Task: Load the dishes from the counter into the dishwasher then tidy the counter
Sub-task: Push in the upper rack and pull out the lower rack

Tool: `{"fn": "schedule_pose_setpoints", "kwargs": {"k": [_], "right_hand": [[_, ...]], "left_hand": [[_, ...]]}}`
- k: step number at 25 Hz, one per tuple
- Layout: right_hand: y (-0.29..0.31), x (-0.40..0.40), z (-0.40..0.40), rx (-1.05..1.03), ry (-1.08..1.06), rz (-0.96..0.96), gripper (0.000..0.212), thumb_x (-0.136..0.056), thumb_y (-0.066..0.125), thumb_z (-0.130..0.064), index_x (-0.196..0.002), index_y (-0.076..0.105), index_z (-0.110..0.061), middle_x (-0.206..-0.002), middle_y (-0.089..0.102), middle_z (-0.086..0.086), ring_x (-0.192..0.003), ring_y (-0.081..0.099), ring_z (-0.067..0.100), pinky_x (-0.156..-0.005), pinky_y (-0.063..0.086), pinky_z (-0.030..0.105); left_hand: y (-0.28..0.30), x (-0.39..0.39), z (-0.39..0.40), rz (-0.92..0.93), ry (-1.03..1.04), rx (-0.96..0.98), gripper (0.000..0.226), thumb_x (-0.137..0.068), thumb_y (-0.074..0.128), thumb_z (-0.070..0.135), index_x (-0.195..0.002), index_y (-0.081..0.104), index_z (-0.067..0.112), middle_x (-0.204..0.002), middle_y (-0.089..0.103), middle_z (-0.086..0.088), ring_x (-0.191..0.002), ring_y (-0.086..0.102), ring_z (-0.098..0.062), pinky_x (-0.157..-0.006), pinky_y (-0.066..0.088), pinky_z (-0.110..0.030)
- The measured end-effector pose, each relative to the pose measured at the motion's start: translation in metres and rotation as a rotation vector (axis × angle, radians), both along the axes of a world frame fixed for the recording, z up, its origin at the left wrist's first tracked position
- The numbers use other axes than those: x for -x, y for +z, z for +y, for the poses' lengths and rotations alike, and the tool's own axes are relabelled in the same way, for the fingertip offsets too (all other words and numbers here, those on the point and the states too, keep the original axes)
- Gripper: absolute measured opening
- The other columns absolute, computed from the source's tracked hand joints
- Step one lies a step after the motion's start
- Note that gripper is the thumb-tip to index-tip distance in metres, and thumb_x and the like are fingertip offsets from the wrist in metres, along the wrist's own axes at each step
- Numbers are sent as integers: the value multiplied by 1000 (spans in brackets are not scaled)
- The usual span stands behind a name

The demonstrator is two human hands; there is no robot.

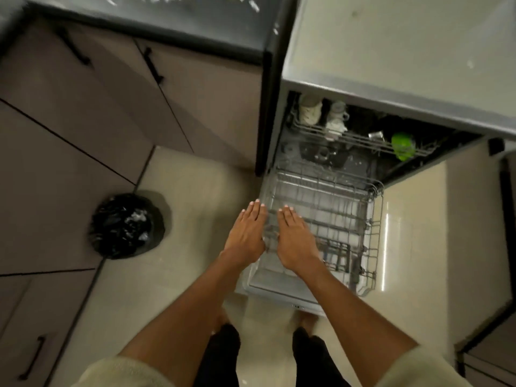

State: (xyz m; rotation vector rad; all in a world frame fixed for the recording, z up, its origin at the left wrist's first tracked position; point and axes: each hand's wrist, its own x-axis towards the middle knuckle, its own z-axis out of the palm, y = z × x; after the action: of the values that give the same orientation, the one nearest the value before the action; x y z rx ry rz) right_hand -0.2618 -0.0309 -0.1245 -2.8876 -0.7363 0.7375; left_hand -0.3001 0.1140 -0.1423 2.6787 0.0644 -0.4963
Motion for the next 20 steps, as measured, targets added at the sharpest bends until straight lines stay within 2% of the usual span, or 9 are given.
{"fn": "schedule_pose_setpoints", "kwargs": {"k": [4,9,15,20], "right_hand": [[74,18,117,-138,3,-138,63,-107,34,-26,-159,4,-8,-168,0,10,-155,-2,22,-126,1,36],[134,14,227,-263,113,-219,61,-107,38,-25,-159,10,-8,-168,9,10,-155,3,22,-126,5,36],[179,-28,323,-352,192,-292,62,-105,40,-24,-159,14,-7,-167,12,11,-155,6,22,-126,5,34],[191,-89,404,-391,230,-305,63,-105,41,-25,-159,14,-7,-167,12,11,-155,6,21,-126,5,34]], "left_hand": [[85,25,113,-117,66,-48,85,-86,49,10,-157,2,4,-165,-1,-13,-153,-5,-24,-124,0,-36],[147,39,209,-264,251,-88,80,-90,44,3,-158,2,7,-166,-2,-11,-153,-6,-20,-125,1,-35],[196,16,298,-373,354,-132,83,-88,47,3,-158,3,8,-166,-1,-9,-153,-4,-19,-125,0,-33],[206,-36,375,-414,417,-173,80,-88,43,2,-158,4,9,-166,0,-8,-153,-4,-18,-124,-1,-32]]}}
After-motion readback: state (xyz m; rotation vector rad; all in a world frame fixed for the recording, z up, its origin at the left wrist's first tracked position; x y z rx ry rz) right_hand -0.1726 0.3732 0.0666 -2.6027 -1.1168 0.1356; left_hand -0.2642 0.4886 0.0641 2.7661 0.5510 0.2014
